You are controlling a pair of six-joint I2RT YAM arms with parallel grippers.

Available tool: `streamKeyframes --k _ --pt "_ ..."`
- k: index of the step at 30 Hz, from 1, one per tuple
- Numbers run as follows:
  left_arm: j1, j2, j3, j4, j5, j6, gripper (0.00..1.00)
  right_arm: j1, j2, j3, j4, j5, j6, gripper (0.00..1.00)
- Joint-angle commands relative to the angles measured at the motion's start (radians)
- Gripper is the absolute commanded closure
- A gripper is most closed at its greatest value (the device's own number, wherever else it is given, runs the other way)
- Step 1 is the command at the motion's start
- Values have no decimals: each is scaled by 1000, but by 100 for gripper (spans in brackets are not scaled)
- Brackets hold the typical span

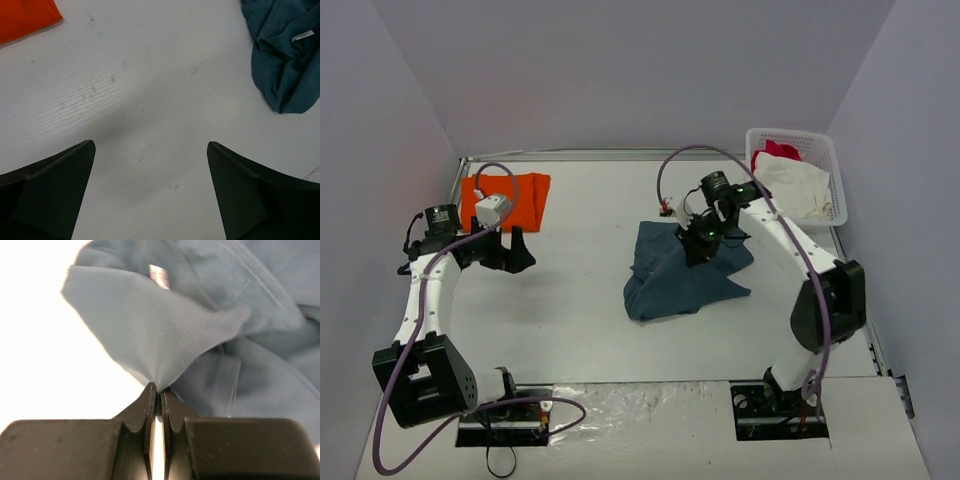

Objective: Fold and stack the t-shirts
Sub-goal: Flatten out the tshirt

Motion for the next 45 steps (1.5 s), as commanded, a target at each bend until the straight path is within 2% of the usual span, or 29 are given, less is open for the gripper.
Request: streamKeyframes --k 1,2,4,7,13,18,20,21,28,32,38,44,45 --pt "-7 -33 49 -17 34 14 6 10 -262 23 -196 -58 -26 100" --pt "-10 -33 50 -17 34 14 6 10 -358 2 -223 -53 -17 100" --pt "-27 -35 53 -17 31 11 6 10 -449 -26 -245 -35 -11 100" --pt "-70 -19 69 -26 8 13 6 9 -629 -121 -252 59 7 100" --pt "-248 68 144 -89 -75 57 6 -2 -757 -291 -240 227 49 100" --pt "-395 171 277 -159 -54 103 6 -14 -801 -285 -254 277 64 100" --pt "-452 285 357 -188 -52 97 6 -31 -807 -281 -263 293 67 100" --pt "-469 286 382 -188 -52 97 6 -40 -807 -281 -263 294 67 100" --pt "-587 625 604 -112 -64 4 6 -117 -814 -311 -256 284 55 100" --pt "-615 789 760 -101 -107 -54 6 -140 -812 -328 -253 280 61 100" --pt "-638 995 1001 -138 -23 -165 6 -172 -810 -334 -245 277 66 100" --pt "-655 1125 1129 -178 55 -216 0 -183 -812 -334 -243 275 66 100" --pt "-658 1149 1150 -179 69 -225 7 -184 -809 -337 -243 274 66 100"
